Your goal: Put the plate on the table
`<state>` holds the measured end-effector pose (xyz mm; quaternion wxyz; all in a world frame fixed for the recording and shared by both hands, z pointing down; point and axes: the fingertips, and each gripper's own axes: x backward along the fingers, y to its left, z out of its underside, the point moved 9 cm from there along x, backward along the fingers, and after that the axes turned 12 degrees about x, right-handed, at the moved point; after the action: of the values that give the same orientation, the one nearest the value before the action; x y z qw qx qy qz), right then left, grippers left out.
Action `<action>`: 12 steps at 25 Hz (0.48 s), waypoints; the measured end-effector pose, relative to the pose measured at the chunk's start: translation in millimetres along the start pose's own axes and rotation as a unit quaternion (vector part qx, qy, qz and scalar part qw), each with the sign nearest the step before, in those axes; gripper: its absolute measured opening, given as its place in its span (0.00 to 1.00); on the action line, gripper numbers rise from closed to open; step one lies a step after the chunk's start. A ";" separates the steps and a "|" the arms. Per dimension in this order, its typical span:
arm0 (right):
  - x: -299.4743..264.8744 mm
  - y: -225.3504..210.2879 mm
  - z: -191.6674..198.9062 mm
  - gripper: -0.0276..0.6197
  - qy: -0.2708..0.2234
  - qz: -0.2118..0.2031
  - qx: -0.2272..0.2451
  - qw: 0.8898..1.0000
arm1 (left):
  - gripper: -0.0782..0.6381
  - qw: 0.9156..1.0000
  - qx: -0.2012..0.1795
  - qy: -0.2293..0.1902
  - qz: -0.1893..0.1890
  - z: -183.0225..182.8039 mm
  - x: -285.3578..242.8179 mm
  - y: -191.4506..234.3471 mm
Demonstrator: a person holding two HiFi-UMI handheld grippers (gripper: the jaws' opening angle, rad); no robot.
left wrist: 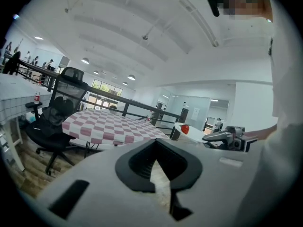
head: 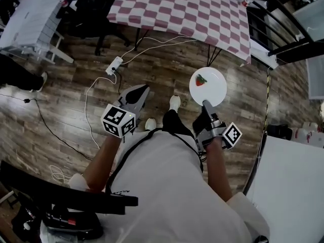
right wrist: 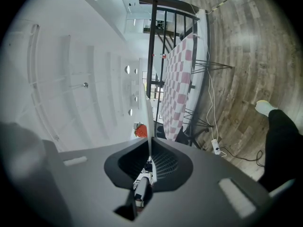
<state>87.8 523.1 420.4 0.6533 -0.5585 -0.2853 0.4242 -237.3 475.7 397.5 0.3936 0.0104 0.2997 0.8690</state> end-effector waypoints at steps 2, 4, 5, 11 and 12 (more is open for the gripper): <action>-3.8 -4.7 -5.8 0.08 0.000 0.003 -0.001 1.000 | 0.11 1.000 0.000 0.001 -0.004 -2.0 -5.5 1.4; -7.1 -10.7 -12.7 0.08 0.001 0.006 -0.004 1.000 | 0.11 1.000 0.001 0.003 -0.006 -3.6 -14.2 1.8; -8.9 -12.7 -16.3 0.08 0.002 0.007 -0.004 1.000 | 0.12 1.000 0.001 0.004 -0.006 -4.1 -19.1 1.7; -23.2 -24.7 -42.4 0.08 -0.003 0.010 -0.013 1.000 | 0.12 1.000 0.000 0.015 -0.005 -5.9 -53.1 2.0; -27.6 -26.1 -47.6 0.08 -0.002 0.010 -0.015 1.000 | 0.11 1.000 0.000 0.017 -0.005 -7.8 -59.6 2.6</action>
<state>121.1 475.4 438.3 0.6401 -0.5698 -0.2876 0.4277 -199.9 429.3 405.4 0.3933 -0.0057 0.3064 0.8668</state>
